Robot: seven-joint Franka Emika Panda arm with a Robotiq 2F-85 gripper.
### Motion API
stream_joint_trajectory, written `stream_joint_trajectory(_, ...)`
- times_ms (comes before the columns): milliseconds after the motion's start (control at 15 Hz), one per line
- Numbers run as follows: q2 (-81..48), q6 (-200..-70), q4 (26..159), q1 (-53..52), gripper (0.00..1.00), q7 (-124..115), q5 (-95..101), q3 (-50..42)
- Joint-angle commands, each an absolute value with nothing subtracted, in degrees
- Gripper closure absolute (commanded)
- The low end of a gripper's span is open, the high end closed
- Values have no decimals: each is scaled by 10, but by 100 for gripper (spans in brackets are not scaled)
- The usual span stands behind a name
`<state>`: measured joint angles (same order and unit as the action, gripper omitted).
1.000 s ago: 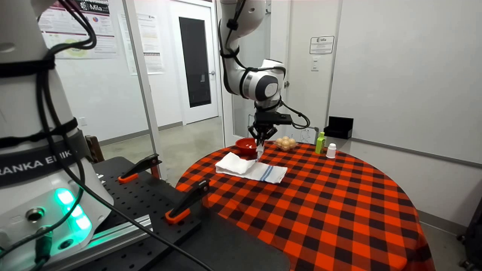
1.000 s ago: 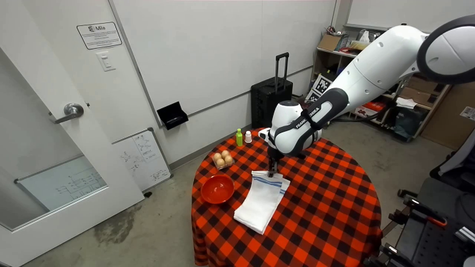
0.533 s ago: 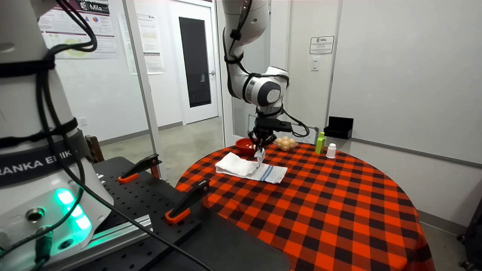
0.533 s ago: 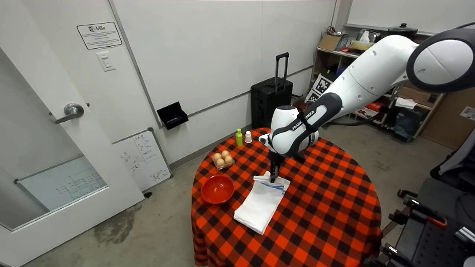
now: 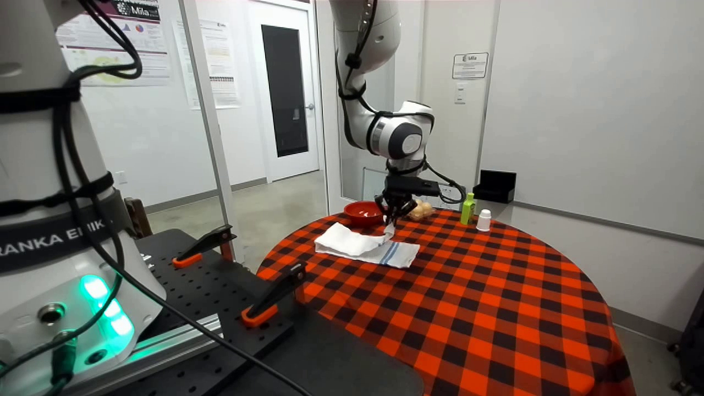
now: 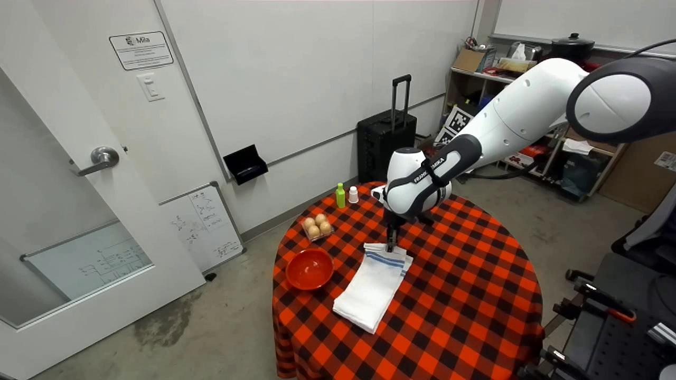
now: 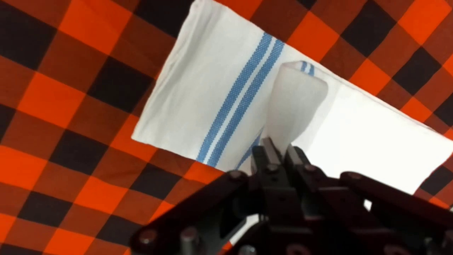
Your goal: Fold the towel on the table
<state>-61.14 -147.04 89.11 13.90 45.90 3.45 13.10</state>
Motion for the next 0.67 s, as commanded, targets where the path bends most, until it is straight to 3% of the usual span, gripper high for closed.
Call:
stream_joint_trajectory(0,-641,-1457,854,122,99,442,34,102)
stream_joint_trajectory(600,-671,-1460,832,117,99,442,37,93)
